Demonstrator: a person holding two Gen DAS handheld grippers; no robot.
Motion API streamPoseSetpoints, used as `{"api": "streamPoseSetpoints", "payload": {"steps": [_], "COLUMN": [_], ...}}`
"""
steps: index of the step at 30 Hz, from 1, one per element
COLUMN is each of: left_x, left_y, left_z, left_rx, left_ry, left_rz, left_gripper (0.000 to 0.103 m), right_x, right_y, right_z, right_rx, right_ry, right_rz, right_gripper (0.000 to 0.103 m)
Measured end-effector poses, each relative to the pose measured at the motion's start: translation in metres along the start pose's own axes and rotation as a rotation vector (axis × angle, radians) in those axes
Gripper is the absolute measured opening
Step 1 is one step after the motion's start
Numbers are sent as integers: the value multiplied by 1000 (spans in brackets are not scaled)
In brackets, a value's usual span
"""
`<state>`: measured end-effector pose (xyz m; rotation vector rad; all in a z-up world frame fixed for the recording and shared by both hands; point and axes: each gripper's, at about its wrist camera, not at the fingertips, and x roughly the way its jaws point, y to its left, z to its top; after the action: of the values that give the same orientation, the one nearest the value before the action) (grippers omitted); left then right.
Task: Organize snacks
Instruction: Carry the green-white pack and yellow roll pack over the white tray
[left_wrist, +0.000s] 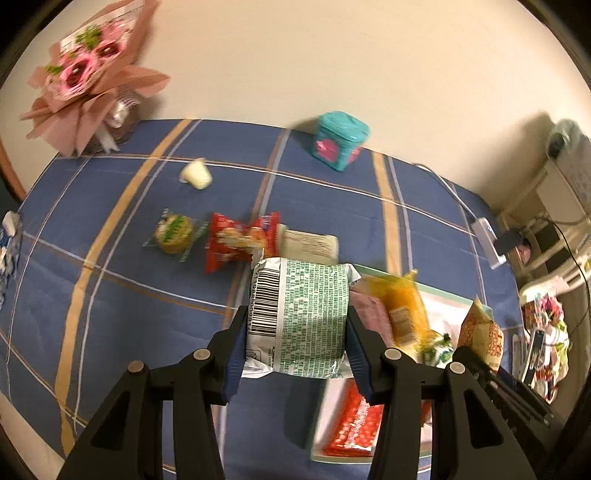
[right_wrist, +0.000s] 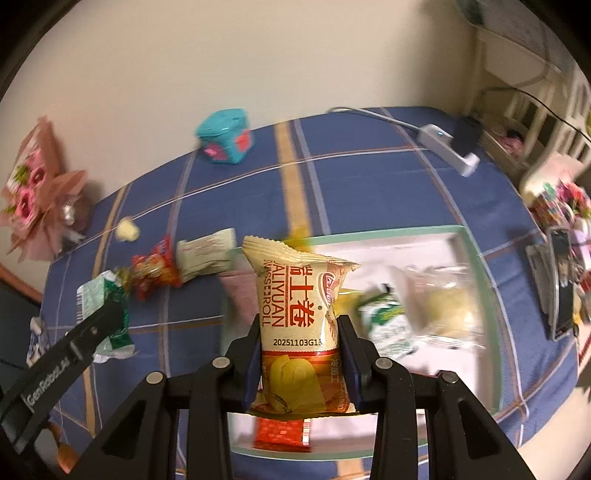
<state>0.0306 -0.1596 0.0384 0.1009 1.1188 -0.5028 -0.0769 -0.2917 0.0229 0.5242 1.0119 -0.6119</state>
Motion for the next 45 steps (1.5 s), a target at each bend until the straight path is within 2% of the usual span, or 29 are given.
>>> {"api": "streamPoseSetpoints", "payload": {"steps": [6, 18, 27, 45], "left_x": [5, 15, 34, 58], "left_y": [-34, -90, -115, -126], "left_z": [-7, -27, -43, -58], "left_rx": [64, 191, 266, 306], "left_ry": [23, 72, 119, 167], "left_rz": [-48, -77, -53, -39], "left_gripper": [51, 51, 51, 51], "right_x": [-3, -12, 4, 29], "right_y": [-39, -93, -93, -90], "right_z": [6, 7, 4, 1], "right_rx": [77, 183, 179, 164], "right_ry": [0, -17, 24, 84], "right_rz": [-20, -43, -27, -18], "right_gripper": [39, 39, 40, 40]}}
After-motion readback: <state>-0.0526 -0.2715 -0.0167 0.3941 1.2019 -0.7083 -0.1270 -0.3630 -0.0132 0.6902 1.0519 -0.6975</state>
